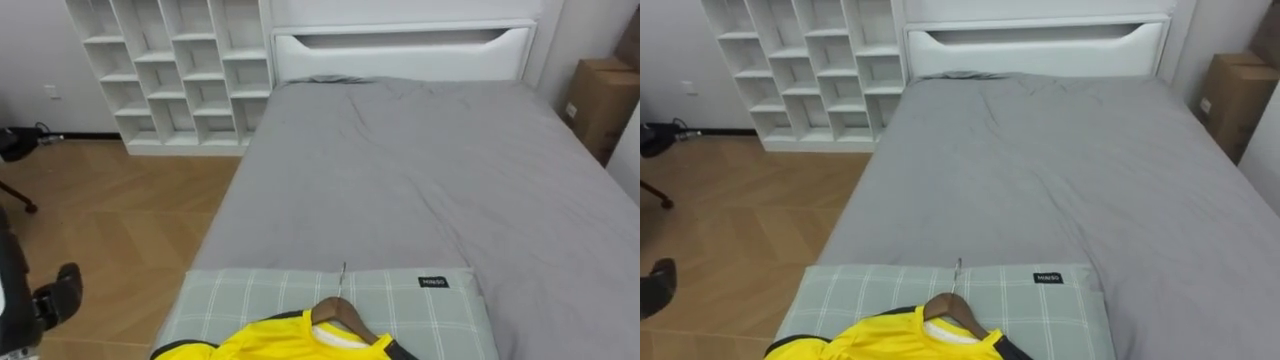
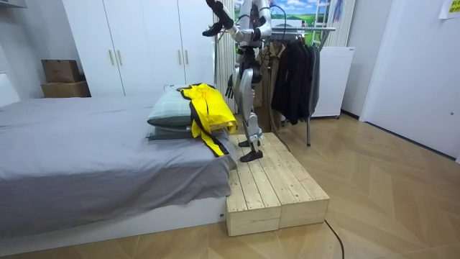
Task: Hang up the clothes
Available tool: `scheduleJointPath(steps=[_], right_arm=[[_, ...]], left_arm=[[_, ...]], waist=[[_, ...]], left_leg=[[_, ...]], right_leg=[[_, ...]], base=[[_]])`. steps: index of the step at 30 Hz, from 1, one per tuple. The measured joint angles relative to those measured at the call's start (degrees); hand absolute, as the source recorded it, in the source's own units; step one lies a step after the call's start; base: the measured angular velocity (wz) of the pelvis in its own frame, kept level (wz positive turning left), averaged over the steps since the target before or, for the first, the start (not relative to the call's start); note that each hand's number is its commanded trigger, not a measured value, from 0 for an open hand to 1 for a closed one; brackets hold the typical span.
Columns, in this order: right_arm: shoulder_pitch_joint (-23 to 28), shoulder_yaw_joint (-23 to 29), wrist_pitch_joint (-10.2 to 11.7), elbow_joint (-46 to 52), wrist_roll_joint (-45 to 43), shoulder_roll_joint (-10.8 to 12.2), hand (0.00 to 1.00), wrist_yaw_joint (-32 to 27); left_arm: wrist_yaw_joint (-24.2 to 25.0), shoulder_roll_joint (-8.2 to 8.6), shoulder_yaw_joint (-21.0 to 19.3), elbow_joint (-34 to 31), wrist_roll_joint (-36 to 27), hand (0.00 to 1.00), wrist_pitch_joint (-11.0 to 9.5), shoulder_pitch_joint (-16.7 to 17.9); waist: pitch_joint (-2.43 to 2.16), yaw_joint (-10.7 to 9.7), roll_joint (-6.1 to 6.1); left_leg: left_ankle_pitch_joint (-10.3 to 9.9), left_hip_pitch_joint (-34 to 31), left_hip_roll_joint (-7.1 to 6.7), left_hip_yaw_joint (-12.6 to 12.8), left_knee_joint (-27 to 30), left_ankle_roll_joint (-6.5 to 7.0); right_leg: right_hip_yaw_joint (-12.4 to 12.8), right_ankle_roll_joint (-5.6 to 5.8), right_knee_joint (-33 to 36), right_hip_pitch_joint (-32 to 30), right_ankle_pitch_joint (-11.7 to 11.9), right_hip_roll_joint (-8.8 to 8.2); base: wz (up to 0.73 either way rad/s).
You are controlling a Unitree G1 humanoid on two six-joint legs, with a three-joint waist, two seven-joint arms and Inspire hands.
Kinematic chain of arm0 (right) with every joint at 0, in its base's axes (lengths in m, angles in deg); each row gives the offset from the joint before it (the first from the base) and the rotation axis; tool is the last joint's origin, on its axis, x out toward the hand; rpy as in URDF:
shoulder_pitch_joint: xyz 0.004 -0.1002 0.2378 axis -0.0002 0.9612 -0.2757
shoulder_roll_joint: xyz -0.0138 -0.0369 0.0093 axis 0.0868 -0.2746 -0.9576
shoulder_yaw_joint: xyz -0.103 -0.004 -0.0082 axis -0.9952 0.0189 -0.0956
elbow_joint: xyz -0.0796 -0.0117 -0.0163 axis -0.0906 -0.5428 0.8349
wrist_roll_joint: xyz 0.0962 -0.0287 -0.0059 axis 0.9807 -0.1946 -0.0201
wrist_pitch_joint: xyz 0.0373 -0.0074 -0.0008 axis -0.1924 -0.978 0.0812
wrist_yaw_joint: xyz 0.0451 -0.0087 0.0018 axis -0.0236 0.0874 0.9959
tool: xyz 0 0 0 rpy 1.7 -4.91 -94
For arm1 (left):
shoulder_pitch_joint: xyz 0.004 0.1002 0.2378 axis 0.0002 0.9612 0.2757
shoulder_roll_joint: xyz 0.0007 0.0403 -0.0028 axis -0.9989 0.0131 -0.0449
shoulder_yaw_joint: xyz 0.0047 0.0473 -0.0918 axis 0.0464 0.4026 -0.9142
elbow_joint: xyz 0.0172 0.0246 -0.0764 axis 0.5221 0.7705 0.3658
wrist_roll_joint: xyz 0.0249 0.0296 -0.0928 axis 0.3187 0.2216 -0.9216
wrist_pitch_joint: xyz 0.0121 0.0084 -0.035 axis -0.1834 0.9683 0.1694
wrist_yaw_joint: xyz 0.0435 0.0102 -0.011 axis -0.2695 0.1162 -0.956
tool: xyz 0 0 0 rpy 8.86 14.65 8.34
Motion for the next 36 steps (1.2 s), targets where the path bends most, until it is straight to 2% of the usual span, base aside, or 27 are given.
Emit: scheduleJointPath(steps=[5,7,12,14,21,24,29,34,36], right_arm=[[0.04,0.04,-0.08,0.09,-0.50,-0.55,0.00,1.02],[-0.34,0.02,-0.10,0.22,-1.43,-0.55,0.00,1.18],[-0.90,0.04,-0.54,0.07,-2.09,-0.70,0.00,1.30],[-1.09,0.27,-0.58,0.07,-2.09,-0.70,0.00,1.38],[-1.14,1.55,-1.78,0.02,-2.09,-1.19,0.00,1.26],[-0.91,1.55,-2.46,-0.36,-2.13,-2.08,0.00,1.13],[-0.99,1.60,-2.92,-0.42,-2.25,-2.28,0.00,0.99],[-1.04,1.63,-2.96,-0.46,-2.63,-2.37,0.00,0.73],[-1.28,1.59,-2.95,-0.47,-3.45,-2.56,0.00,0.51]], left_arm=[[3.20,0.02,2.38,0.08,2.43,0.00,1.39,0.02],[4.39,0.01,2.80,0.14,2.44,0.00,1.90,-0.01],[8.16,-0.02,5.29,2.23,2.37,0.00,4.06,-3.27],[9.37,-0.02,6.00,2.23,2.38,0.00,4.29,-3.85],[12.25,-0.13,7.66,2.27,2.07,0.00,6.61,-5.12],[12.65,-0.12,9.06,2.26,2.04,0.00,6.73,-5.15],[14.69,-0.12,9.50,2.71,1.61,0.00,6.68,-5.26],[14.90,-0.13,10.29,6.90,1.64,0.00,6.68,-7.52],[14.96,-0.35,11.52,8.16,1.71,0.00,6.78,-8.98]], waist=[[0.08,-0.37,0.33],[0.07,-1.12,0.30],[-0.18,-2.11,0.75],[-0.24,-2.84,0.84],[0.07,-4.60,1.02],[0.17,-4.93,1.12],[0.13,-6.20,1.16],[0.18,-6.33,0.98],[0.00,-6.21,1.05]], left_leg=[[0.07,-0.65,0.01,0.06,0.03,0.09],[0.07,-0.66,0.02,0.04,0.01,0.09],[0.09,-0.34,0.00,0.40,0.00,0.08],[0.09,-0.32,-0.01,0.47,0.01,0.09],[0.09,0.17,0.09,1.35,-0.43,0.09],[0.08,0.18,0.12,1.54,-0.48,0.09],[0.12,0.15,0.17,1.72,-1.07,0.07],[0.45,-0.88,0.24,2.18,-1.14,0.22],[0.65,-1.78,0.27,2.47,-0.87,0.36]], right_leg=[[0.13,-0.08,0.13,-0.79,0.05,0.00],[0.05,-0.08,0.15,-0.79,0.05,0.01],[0.28,-0.08,0.08,-0.77,0.06,-0.06],[0.34,-0.07,0.08,-0.72,0.06,-0.09],[1.31,-0.07,0.04,-0.77,0.06,-0.11],[1.49,-0.07,0.05,-0.84,0.06,-0.13],[1.43,-0.07,0.38,-1.26,0.06,-0.10],[1.76,-0.09,1.03,-2.87,0.08,-0.16],[2.04,-0.11,1.34,-4.03,0.11,-0.21]], base=[[0.00],[0.00],[-0.03],[0.00],[-0.06],[-0.01],[-0.02],[-0.05],[-0.05]])
